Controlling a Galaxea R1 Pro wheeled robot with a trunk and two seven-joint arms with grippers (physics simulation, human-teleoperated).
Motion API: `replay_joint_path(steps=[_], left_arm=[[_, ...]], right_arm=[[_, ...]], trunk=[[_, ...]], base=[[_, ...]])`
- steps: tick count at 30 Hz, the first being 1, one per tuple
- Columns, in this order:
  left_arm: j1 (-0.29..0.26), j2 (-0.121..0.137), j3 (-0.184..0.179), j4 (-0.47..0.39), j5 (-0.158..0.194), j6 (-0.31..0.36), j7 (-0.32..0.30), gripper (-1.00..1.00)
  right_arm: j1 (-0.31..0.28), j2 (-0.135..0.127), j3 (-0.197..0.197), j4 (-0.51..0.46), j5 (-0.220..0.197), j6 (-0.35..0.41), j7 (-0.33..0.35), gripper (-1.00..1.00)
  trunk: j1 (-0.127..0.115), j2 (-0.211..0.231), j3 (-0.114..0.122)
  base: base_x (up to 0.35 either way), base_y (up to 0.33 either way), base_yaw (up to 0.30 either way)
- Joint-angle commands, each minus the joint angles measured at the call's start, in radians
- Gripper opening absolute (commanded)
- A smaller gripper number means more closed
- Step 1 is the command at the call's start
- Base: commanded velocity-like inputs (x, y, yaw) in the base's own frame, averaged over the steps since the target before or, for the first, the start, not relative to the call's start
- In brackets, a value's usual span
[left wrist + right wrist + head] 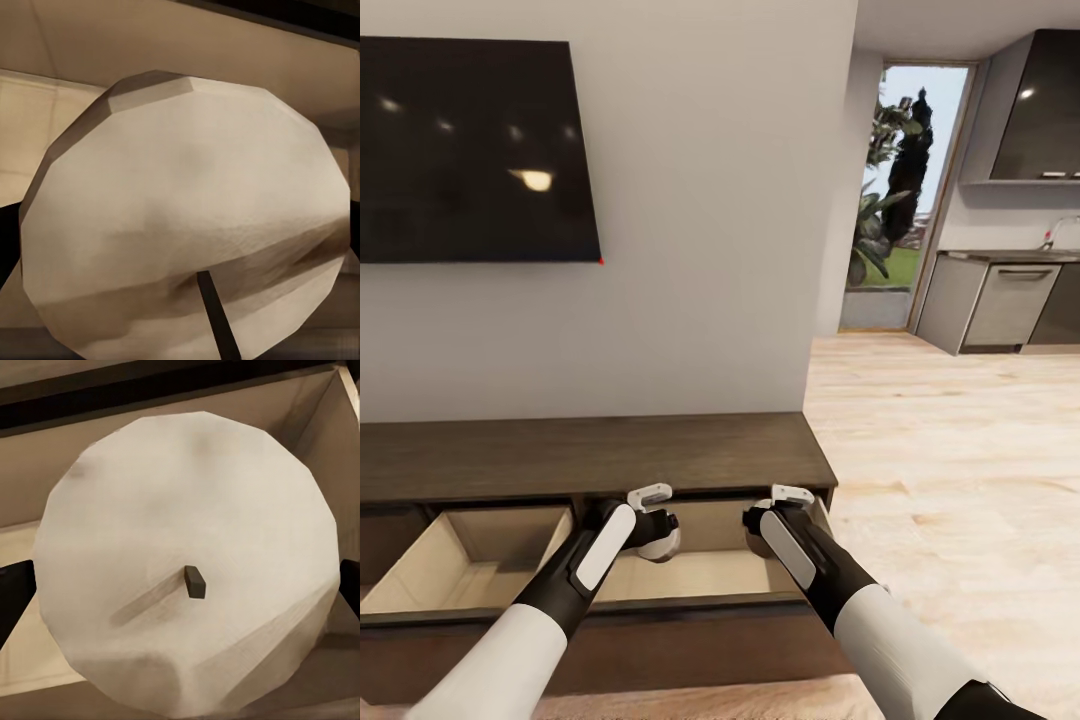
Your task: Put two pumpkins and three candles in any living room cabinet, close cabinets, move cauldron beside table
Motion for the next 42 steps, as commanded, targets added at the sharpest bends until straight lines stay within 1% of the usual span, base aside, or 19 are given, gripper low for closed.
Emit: replay_joint_path(steps=[1, 11, 22, 28, 42], left_arm=[[-0.001, 0.0, -0.002, -0.001, 0.008, 0.001, 0.01, -1.0], [-0.001, -0.001, -0.003, -0.001, 0.008, 0.001, 0.01, -1.0], [-0.001, -0.001, -0.006, -0.003, 0.008, 0.001, 0.01, -1.0], [-0.001, -0.001, -0.006, -0.003, 0.008, 0.001, 0.01, -1.0], [-0.001, -0.001, -0.006, -0.001, 0.008, 0.001, 0.01, -1.0]], right_arm=[[-0.001, -0.001, 0.004, -0.001, -0.008, 0.001, -0.01, -1.0], [-0.001, -0.001, 0.004, -0.001, -0.008, 0.001, -0.01, -1.0], [-0.001, -0.001, 0.004, -0.001, -0.008, 0.001, -0.01, -1.0], [-0.001, -0.001, 0.004, -0.001, -0.008, 0.001, -0.01, -1.0], [-0.001, -0.001, 0.004, -0.001, -0.008, 0.001, -0.01, -1.0]], trunk=[[0.004, -0.008, -0.004], [0.042, -0.078, -0.036], [0.042, -0.078, -0.036], [0.042, -0.078, -0.036], [0.042, -0.078, -0.036]], base=[[0.0, 0.0, 0.0], [0.0, 0.0, 0.0], [0.006, -0.01, 0.0], [0.09, -0.198, 0.0], [0.06, -0.107, 0.0]])
